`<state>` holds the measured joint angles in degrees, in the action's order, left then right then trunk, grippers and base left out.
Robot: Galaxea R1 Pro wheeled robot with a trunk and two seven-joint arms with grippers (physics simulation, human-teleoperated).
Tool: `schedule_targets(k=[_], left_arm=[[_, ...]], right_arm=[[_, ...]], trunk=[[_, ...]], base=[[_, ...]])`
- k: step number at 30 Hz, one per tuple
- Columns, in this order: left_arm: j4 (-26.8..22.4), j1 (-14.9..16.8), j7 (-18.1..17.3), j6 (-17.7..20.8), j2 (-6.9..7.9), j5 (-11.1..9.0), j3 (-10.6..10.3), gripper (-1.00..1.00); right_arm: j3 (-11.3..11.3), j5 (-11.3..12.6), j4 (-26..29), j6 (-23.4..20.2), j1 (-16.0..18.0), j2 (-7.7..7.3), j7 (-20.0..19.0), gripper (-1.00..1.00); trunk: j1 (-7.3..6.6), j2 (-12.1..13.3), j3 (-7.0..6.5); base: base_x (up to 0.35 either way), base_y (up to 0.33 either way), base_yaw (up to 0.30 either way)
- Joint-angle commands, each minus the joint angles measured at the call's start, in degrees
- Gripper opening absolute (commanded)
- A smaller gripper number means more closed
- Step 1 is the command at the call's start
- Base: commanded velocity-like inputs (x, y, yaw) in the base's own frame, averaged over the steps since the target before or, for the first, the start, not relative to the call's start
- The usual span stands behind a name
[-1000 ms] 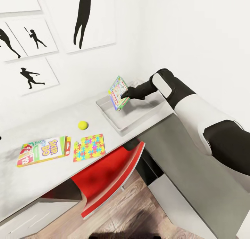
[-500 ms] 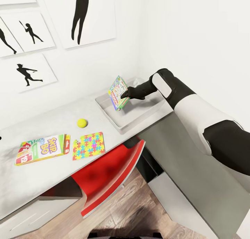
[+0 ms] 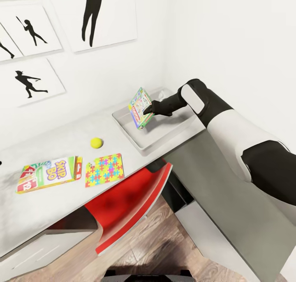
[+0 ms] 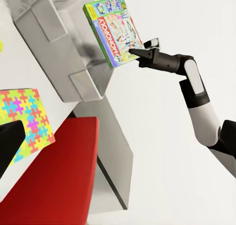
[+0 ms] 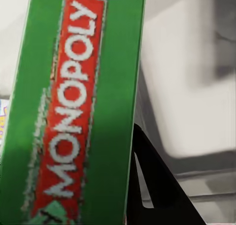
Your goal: Put all the toys in the child's room - the three board games (two on the bed and one on the table), the two jigsaw puzzles on the table, and the tennis ball on the table - inside the toy box on the table in the child's room.
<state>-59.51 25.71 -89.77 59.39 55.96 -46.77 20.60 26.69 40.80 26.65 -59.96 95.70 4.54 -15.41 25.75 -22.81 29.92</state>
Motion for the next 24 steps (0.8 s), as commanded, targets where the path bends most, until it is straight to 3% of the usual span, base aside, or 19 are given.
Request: schedule_targets(k=[1, 11, 24], left_arm=[[0.01, 0.04, -0.23, 0.61, 0.03, 0.01, -0.04, 1.00], [-0.01, 0.04, -0.23, 0.61, 0.26, -0.08, 0.12, 1.00], [-0.02, 0.06, -0.23, 0.61, 0.55, -0.26, 2.76, 1.00]], right_arm=[[0.15, -0.46, -0.02, -0.04, 0.08, -0.07, -0.59, -1.00], [0.17, -0.46, -0.02, -0.04, 0.10, 0.21, -0.59, -1.00], [0.44, -0.54, 0.57, -0.04, 0.10, 0.26, -0.68, -1.00]], trunk=[[0.03, -0.11, 0.18], [0.03, -0.11, 1.13], [0.03, -0.11, 2.37]], base=[[0.000, 0.000, 0.000], [0.000, 0.000, 0.000], [0.000, 0.000, 0.000]])
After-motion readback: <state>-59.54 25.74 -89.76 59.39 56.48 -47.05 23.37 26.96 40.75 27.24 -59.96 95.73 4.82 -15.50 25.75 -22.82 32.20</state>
